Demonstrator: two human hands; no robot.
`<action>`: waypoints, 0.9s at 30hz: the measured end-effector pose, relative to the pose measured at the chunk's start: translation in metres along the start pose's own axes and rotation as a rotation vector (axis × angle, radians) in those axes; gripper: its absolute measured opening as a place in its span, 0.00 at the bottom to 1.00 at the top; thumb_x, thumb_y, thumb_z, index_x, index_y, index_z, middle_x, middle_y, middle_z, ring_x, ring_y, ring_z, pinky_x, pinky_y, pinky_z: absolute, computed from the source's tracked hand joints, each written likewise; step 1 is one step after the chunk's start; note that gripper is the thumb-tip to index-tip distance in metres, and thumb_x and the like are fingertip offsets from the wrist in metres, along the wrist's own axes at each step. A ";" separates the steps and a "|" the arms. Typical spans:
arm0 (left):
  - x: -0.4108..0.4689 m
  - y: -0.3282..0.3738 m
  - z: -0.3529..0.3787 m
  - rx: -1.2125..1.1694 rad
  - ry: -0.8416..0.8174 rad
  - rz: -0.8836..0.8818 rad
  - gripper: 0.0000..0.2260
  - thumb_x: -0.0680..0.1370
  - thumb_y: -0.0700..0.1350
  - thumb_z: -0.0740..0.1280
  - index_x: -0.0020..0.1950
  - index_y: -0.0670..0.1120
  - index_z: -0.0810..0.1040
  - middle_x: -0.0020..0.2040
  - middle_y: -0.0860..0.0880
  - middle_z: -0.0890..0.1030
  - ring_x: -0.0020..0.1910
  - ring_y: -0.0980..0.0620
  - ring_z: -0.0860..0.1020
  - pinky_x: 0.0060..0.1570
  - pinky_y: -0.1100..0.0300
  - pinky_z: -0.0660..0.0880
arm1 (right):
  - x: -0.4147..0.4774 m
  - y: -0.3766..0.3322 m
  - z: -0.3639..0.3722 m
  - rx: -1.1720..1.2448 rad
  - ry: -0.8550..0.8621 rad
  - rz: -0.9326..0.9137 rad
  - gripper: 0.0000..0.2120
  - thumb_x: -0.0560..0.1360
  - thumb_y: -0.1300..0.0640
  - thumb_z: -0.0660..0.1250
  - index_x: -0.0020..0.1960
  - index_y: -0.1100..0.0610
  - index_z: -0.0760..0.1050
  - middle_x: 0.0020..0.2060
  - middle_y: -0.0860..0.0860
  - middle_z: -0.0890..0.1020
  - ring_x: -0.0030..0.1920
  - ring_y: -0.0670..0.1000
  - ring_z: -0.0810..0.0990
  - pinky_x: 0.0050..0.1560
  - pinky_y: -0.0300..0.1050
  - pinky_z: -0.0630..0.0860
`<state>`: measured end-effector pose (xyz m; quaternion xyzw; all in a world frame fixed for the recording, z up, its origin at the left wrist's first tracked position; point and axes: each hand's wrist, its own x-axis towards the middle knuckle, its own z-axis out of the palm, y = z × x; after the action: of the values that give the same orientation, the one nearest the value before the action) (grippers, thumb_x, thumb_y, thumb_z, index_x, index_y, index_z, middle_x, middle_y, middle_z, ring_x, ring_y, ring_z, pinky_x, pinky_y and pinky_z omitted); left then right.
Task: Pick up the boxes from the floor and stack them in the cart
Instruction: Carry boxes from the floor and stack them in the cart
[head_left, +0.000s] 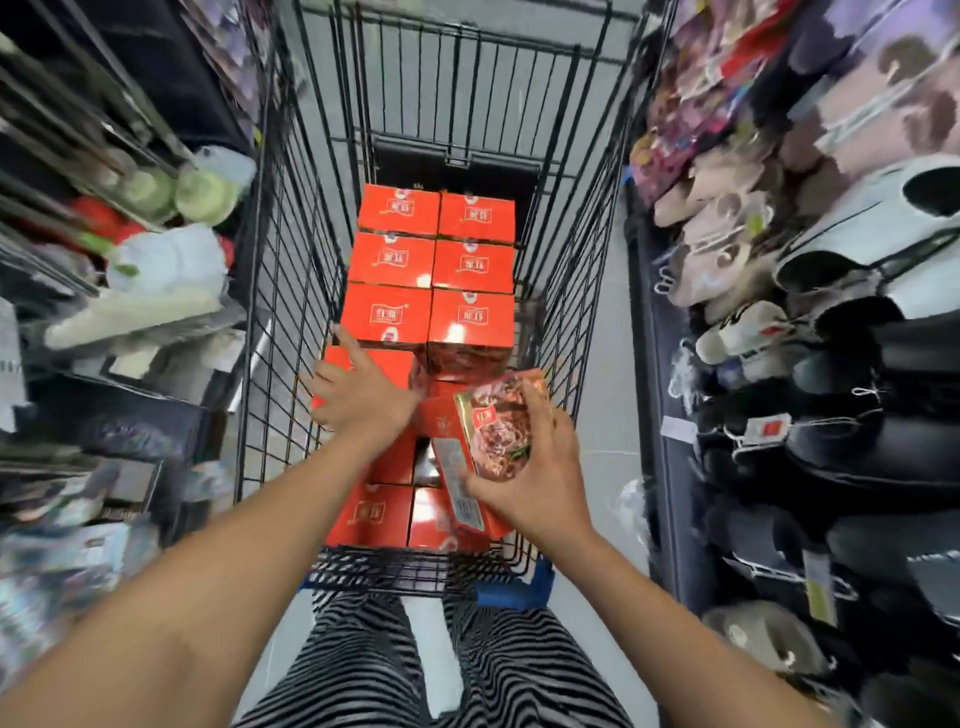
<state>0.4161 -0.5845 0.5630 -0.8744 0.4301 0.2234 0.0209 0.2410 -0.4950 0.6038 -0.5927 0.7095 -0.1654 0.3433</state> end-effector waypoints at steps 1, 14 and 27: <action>0.002 0.002 0.002 -0.013 -0.011 -0.010 0.57 0.63 0.70 0.71 0.78 0.50 0.39 0.70 0.35 0.60 0.68 0.36 0.61 0.59 0.38 0.69 | 0.001 0.001 0.002 0.003 0.001 0.010 0.54 0.56 0.31 0.68 0.76 0.42 0.49 0.67 0.53 0.65 0.68 0.53 0.64 0.70 0.51 0.65; 0.019 -0.001 -0.015 -0.126 -0.275 0.076 0.63 0.61 0.68 0.75 0.77 0.48 0.34 0.74 0.32 0.55 0.68 0.32 0.66 0.63 0.42 0.70 | -0.004 -0.013 0.023 0.115 0.127 0.171 0.54 0.56 0.35 0.71 0.77 0.43 0.50 0.64 0.50 0.65 0.66 0.51 0.66 0.68 0.46 0.66; 0.021 0.000 -0.026 -0.155 -0.254 0.021 0.59 0.64 0.65 0.75 0.78 0.48 0.37 0.75 0.35 0.54 0.71 0.33 0.60 0.64 0.39 0.67 | -0.007 -0.016 0.028 0.103 0.167 0.232 0.56 0.56 0.33 0.69 0.77 0.42 0.46 0.67 0.51 0.63 0.69 0.51 0.63 0.70 0.50 0.66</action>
<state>0.4372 -0.6057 0.5780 -0.8336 0.4145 0.3651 0.0054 0.2721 -0.4876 0.5961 -0.4726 0.7899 -0.2094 0.3300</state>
